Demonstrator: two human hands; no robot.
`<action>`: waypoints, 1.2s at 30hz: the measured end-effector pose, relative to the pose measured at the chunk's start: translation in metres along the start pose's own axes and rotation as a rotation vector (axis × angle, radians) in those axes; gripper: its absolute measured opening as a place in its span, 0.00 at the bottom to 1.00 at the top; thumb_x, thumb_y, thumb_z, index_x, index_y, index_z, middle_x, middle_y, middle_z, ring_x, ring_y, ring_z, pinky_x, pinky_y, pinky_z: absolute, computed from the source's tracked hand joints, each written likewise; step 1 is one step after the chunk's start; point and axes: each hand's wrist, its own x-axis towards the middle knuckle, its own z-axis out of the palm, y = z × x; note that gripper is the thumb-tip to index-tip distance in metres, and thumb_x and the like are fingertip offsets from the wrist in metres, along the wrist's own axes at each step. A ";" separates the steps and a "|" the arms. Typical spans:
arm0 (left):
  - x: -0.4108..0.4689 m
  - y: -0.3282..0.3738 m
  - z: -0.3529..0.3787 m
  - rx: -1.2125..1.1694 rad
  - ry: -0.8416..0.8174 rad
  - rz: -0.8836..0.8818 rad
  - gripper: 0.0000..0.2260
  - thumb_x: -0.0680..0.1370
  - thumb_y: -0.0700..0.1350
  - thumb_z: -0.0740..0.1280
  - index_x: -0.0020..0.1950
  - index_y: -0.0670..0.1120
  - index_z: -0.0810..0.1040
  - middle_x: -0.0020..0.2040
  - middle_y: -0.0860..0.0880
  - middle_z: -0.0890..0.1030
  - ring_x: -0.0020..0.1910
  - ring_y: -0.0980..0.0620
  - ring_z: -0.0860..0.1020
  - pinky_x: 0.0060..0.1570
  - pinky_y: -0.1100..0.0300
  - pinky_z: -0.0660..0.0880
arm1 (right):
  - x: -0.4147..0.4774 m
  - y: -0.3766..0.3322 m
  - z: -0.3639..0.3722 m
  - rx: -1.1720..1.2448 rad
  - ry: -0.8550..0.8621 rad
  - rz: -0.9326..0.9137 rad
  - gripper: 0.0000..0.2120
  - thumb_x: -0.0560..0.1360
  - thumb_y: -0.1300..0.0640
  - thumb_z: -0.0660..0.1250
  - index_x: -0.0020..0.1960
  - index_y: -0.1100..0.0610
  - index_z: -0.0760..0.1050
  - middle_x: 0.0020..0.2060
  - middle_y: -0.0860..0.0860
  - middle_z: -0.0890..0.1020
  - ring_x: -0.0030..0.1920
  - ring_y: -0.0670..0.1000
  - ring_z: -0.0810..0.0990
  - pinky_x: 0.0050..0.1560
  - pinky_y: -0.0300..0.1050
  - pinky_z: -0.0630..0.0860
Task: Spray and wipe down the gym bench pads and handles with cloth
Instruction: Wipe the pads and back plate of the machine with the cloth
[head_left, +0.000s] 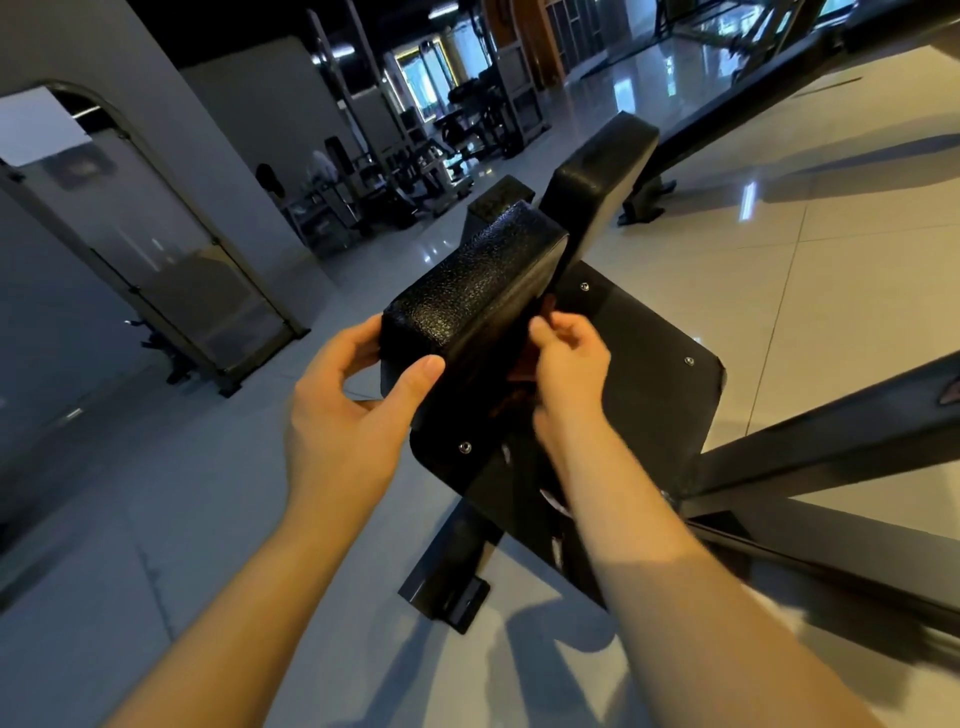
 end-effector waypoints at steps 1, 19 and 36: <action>0.000 0.000 0.000 0.000 -0.001 0.000 0.26 0.72 0.60 0.73 0.69 0.54 0.78 0.61 0.59 0.82 0.57 0.66 0.79 0.47 0.64 0.79 | 0.013 -0.006 0.000 -0.028 0.014 0.001 0.07 0.79 0.65 0.69 0.44 0.55 0.78 0.38 0.51 0.79 0.41 0.50 0.78 0.44 0.48 0.78; -0.019 -0.010 -0.008 0.117 0.066 0.046 0.15 0.77 0.50 0.75 0.61 0.53 0.76 0.56 0.55 0.76 0.56 0.58 0.77 0.54 0.63 0.75 | -0.046 -0.013 -0.079 0.085 -0.562 0.432 0.08 0.79 0.67 0.65 0.43 0.59 0.76 0.38 0.56 0.80 0.36 0.51 0.84 0.40 0.45 0.83; -0.041 -0.016 0.021 0.016 -0.362 -0.326 0.01 0.77 0.47 0.74 0.47 0.51 0.84 0.40 0.55 0.86 0.41 0.56 0.85 0.45 0.54 0.84 | -0.038 -0.045 -0.090 -0.764 -0.409 0.156 0.05 0.79 0.62 0.69 0.46 0.62 0.82 0.30 0.52 0.78 0.32 0.51 0.75 0.36 0.45 0.74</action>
